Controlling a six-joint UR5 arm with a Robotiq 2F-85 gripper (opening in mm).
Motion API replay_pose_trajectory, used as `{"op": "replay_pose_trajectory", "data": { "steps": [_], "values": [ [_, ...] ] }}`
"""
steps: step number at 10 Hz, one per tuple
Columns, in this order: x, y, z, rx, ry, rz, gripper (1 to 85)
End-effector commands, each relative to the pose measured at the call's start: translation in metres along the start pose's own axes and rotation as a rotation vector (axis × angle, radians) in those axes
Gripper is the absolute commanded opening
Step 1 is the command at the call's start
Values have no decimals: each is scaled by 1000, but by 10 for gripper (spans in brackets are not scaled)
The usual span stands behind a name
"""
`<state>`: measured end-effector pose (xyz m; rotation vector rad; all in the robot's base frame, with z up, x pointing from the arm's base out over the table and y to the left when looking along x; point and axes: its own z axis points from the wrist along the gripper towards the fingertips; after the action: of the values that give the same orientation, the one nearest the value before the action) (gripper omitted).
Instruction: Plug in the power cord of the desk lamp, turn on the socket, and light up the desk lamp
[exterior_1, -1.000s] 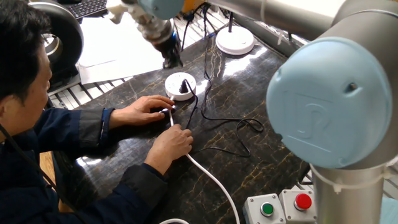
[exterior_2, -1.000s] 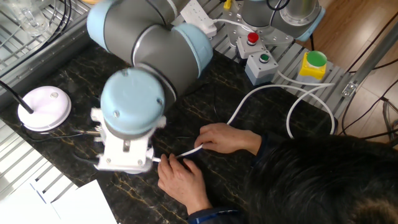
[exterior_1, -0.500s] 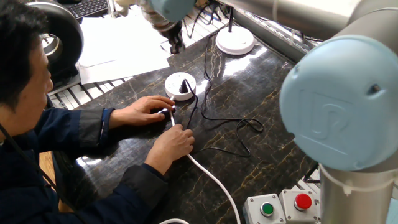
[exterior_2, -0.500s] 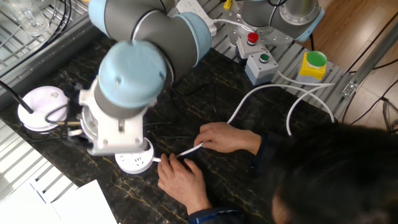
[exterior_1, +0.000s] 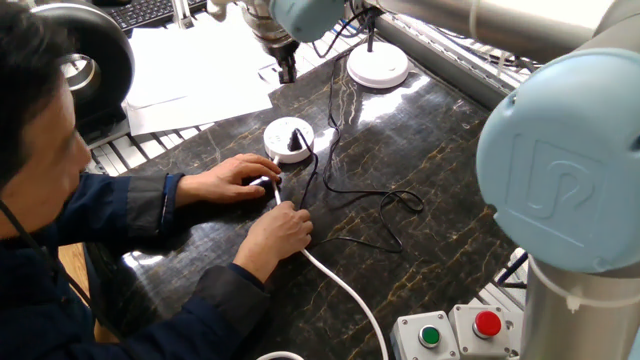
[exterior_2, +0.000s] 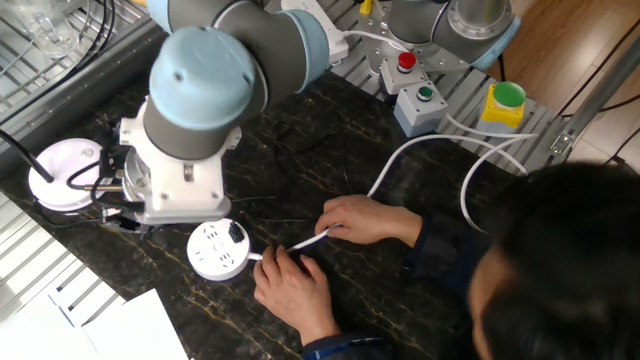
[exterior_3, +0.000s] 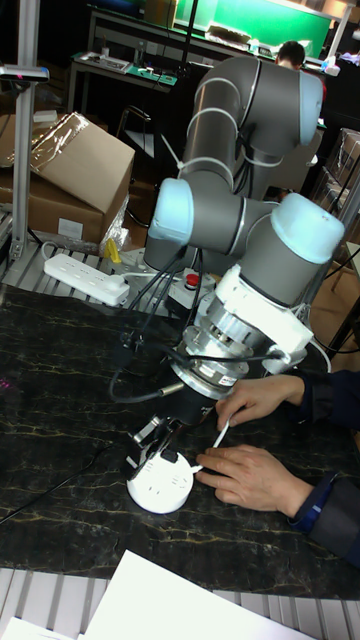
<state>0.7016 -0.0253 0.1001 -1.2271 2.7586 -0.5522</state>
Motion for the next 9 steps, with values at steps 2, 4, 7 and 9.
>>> {"op": "replay_pose_trajectory", "data": {
  "steps": [2, 4, 7, 9],
  "values": [
    [-46, 50, -10, -249, -139, 536, 10],
    [-51, 34, -8, -205, -165, 647, 10],
    [-16, -6, 1, -119, -130, 570, 10],
    [42, -81, 13, -108, -137, 419, 10]
  ]
}}
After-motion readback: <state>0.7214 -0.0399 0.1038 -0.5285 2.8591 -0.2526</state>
